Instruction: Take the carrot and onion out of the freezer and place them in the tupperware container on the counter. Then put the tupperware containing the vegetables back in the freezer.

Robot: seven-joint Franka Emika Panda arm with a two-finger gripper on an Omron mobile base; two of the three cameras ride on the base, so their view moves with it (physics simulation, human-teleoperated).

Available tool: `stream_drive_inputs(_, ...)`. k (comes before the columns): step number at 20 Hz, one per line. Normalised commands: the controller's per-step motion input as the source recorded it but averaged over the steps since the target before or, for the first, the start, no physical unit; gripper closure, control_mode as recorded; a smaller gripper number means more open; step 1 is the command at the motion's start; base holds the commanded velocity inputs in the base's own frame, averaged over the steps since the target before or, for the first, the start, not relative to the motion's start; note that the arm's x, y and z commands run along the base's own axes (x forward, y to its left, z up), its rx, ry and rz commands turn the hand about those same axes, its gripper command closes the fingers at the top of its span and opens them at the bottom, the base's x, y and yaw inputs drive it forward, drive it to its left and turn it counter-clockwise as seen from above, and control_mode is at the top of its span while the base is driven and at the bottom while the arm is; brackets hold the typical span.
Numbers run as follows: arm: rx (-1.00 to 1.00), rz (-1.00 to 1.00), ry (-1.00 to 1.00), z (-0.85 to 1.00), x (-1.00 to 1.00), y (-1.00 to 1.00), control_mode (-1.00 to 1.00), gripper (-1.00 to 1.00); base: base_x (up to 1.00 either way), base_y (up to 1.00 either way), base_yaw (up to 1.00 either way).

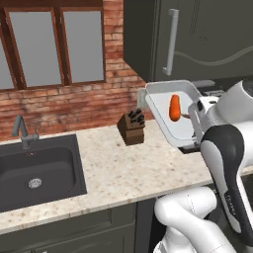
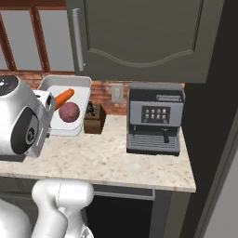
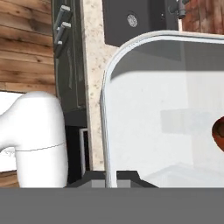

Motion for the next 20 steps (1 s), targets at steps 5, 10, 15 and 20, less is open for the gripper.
stream_drive_inputs(5,0.0,0.04,-0.01,0.43,-0.42,-0.12,-1.0,1.0,0.0,0.0,0.0)
stream_drive_inputs(10,0.0,0.03,0.0,0.12,-0.28,-0.07,-1.0,1.0,0.0,0.0,0.0)
stream_drive_inputs(15,-0.01,0.0,0.0,0.0,-0.39,-0.11,-1.0,1.0,0.0,0.0,0.0)
stream_drive_inputs(20,-0.01,0.0,-0.01,0.0,-0.4,-0.08,-1.0,1.0,0.0,0.0,0.0)
